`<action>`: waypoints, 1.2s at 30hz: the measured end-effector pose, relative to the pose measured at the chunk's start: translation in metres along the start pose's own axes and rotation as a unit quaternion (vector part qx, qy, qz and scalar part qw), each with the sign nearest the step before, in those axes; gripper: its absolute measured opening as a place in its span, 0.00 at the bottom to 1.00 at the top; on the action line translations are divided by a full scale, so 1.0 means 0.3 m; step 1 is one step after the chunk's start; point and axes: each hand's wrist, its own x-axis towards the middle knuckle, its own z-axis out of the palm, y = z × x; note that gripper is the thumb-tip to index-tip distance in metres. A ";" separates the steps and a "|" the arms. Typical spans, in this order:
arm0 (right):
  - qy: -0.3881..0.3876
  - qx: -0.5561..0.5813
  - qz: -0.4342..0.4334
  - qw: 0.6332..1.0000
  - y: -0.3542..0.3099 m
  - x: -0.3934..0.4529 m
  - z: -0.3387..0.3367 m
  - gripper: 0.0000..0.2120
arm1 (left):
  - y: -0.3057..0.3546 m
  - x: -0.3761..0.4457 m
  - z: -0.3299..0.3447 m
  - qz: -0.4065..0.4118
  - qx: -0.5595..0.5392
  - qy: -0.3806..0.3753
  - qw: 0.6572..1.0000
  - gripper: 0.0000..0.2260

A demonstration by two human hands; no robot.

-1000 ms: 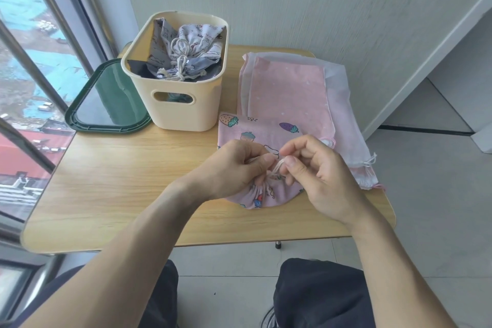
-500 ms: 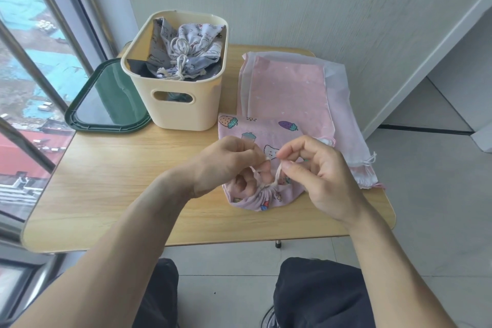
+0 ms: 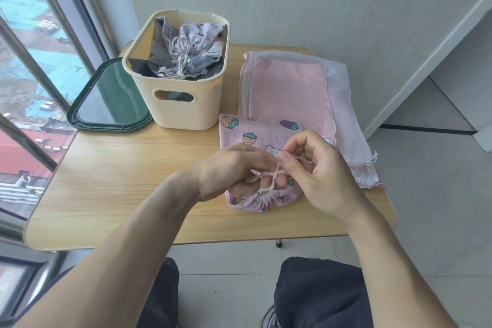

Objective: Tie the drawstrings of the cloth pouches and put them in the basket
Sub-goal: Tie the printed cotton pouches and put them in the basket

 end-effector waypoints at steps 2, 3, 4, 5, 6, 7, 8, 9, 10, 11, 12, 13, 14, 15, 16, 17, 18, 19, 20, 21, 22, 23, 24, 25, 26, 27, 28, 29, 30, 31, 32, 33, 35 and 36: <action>-0.014 -0.005 0.000 1.000 0.004 0.001 -0.012 0.04 | -0.006 0.003 0.005 0.013 0.014 0.020 1.000 0.14; -0.019 -0.006 0.000 1.000 0.006 0.003 -0.018 0.04 | -0.008 0.004 0.005 0.017 0.014 0.030 0.999 0.14; -0.023 -0.011 -0.002 1.000 0.008 0.003 -0.024 0.04 | -0.011 0.004 0.004 0.019 0.006 0.035 0.999 0.14; -0.022 -0.023 -0.009 0.999 0.010 0.003 -0.031 0.05 | -0.013 0.004 0.003 0.022 -0.006 0.035 0.999 0.14; -0.020 -0.042 -0.018 0.999 0.012 0.002 -0.034 0.07 | -0.013 0.004 0.003 0.024 -0.018 0.033 0.999 0.13; -0.018 -0.060 -0.026 0.998 0.012 0.001 -0.034 0.08 | -0.013 0.004 0.004 0.024 -0.025 0.031 0.999 0.12; -0.019 -0.073 -0.033 0.997 0.013 0.000 -0.031 0.09 | -0.012 0.003 0.006 0.023 -0.027 0.032 0.999 0.13; -0.022 -0.082 -0.040 0.996 0.013 -0.001 -0.028 0.08 | -0.012 0.003 0.009 0.020 -0.026 0.034 0.999 0.13; -0.023 -0.090 -0.048 0.995 0.013 -0.002 -0.025 0.07 | -0.011 0.002 0.013 0.018 -0.025 0.036 0.999 0.14; -0.023 -0.097 -0.055 0.994 0.014 -0.002 -0.021 0.07 | -0.010 0.001 0.018 0.016 -0.026 0.036 0.999 0.14; -0.021 -0.101 -0.058 0.993 0.012 -0.002 -0.018 0.06 | -0.009 0.000 0.021 0.017 -0.026 0.037 0.999 0.15; -0.017 -0.107 -0.058 0.992 0.014 0.000 -0.016 0.06 | -0.007 -0.002 0.023 0.016 -0.026 0.039 0.999 0.15; -0.012 -0.114 -0.059 0.992 0.013 0.002 -0.014 0.06 | -0.005 -0.003 0.023 0.015 -0.023 0.041 0.999 0.15; -0.004 -0.126 -0.060 0.990 0.013 0.005 -0.011 0.06 | -0.004 -0.004 0.023 0.011 -0.021 0.044 0.999 0.15; 0.003 -0.137 -0.059 0.989 0.014 0.006 -0.008 0.06 | -0.004 -0.005 0.024 0.007 -0.018 0.046 0.999 0.15; 0.010 -0.142 -0.058 0.988 0.016 0.008 -0.006 0.07 | -0.004 -0.004 0.026 0.002 -0.018 0.049 0.999 0.15; 0.016 -0.143 -0.059 0.988 0.019 0.009 -0.004 0.08 | -0.006 -0.004 0.027 -0.003 -0.019 0.053 0.998 0.15; 0.020 -0.137 -0.064 0.988 0.019 0.009 -0.002 0.07 | -0.009 -0.003 0.031 -0.007 -0.020 0.061 0.998 0.14; 0.022 -0.127 -0.073 0.989 0.017 0.010 0.000 0.05 | -0.011 -0.001 0.032 -0.010 -0.014 0.074 0.997 0.11; 0.025 -0.112 -0.081 0.990 0.016 0.010 0.000 0.04 | -0.013 0.001 0.035 -0.013 -0.007 0.088 0.996 0.09; 0.033 -0.095 -0.085 0.991 0.016 0.010 0.001 0.04 | -0.016 0.002 0.036 -0.016 0.002 0.094 0.995 0.07; 0.039 -0.079 -0.086 0.992 0.019 0.011 0.003 0.05 | -0.017 0.003 0.039 -0.016 0.005 0.095 0.995 0.07; 0.043 -0.065 -0.085 0.993 0.020 0.011 0.007 0.05 | -0.021 0.004 0.040 -0.013 0.010 0.090 0.996 0.06; 0.047 -0.053 -0.085 0.994 0.023 0.012 0.011 0.05 | -0.022 0.004 0.041 -0.008 0.015 0.079 0.997 0.05; 0.050 -0.046 -0.084 0.994 0.025 0.012 0.016 0.05 | -0.023 0.002 0.042 -0.005 0.022 0.067 0.997 0.07; 0.055 -0.043 -0.077 0.995 0.028 0.014 0.021 0.05 | -0.024 0.002 0.041 -0.003 0.026 0.057 0.998 0.11; 0.058 -0.039 -0.065 0.995 0.030 0.015 0.026 0.05 | -0.024 -0.002 0.038 0.002 0.024 0.048 0.999 0.13; 0.059 -0.032 -0.055 0.996 0.030 0.017 0.030 0.05 | -0.021 -0.003 0.031 0.008 0.015 0.043 0.999 0.14; 0.058 -0.023 -0.048 0.997 0.030 0.019 0.033 0.05 | -0.018 -0.005 0.019 0.014 0.001 0.038 0.999 0.14; 0.055 -0.014 -0.041 0.998 0.031 0.019 0.037 0.05 | -0.016 -0.008 0.010 0.019 -0.015 0.035 0.999 0.13; 0.051 -0.005 -0.033 0.998 0.029 0.020 0.041 0.05 | -0.013 -0.011 0.003 0.021 -0.025 0.033 0.999 0.13; 0.049 0.005 -0.024 0.999 0.029 0.022 0.045 0.05 | -0.013 -0.012 -0.001 0.024 -0.030 0.033 0.999 0.14; 0.056 0.030 -0.007 0.998 0.030 0.023 0.049 0.05 | -0.024 -0.007 0.001 0.036 -0.048 0.047 0.997 0.14; 0.063 0.035 -0.003 0.997 0.031 0.024 0.048 0.06 | -0.027 -0.003 0.005 0.041 -0.065 0.067 0.995 0.14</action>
